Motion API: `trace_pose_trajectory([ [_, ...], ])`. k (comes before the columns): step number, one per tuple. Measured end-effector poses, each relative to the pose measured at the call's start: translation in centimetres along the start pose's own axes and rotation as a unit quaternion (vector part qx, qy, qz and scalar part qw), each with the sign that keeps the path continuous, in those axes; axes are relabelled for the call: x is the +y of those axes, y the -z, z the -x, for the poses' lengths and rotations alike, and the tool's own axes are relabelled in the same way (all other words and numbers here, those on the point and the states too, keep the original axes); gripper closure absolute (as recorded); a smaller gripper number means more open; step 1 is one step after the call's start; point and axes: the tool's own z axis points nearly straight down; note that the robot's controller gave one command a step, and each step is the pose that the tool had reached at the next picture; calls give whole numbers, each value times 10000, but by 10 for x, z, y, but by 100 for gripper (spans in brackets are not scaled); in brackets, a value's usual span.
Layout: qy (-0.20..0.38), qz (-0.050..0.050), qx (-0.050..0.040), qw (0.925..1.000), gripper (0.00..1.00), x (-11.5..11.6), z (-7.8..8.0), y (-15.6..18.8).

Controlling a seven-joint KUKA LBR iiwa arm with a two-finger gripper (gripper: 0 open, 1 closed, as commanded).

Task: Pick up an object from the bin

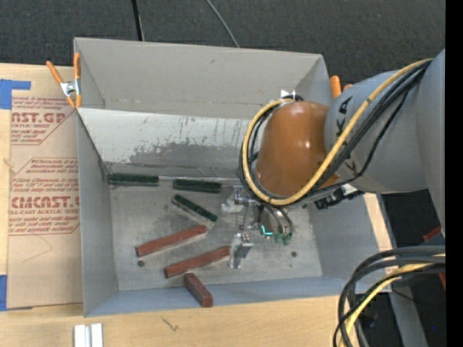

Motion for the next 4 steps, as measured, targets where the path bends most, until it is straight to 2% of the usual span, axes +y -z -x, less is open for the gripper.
trace_pose_trajectory([
  [1,-2,3,-38,10000,0,0,2,4],
  [2,-256,33,-306,9992,100,9,21,-61],
  [3,-257,33,-304,9992,100,9,21,-61],
  [4,178,-1,-73,9998,100,16,24,98],
])
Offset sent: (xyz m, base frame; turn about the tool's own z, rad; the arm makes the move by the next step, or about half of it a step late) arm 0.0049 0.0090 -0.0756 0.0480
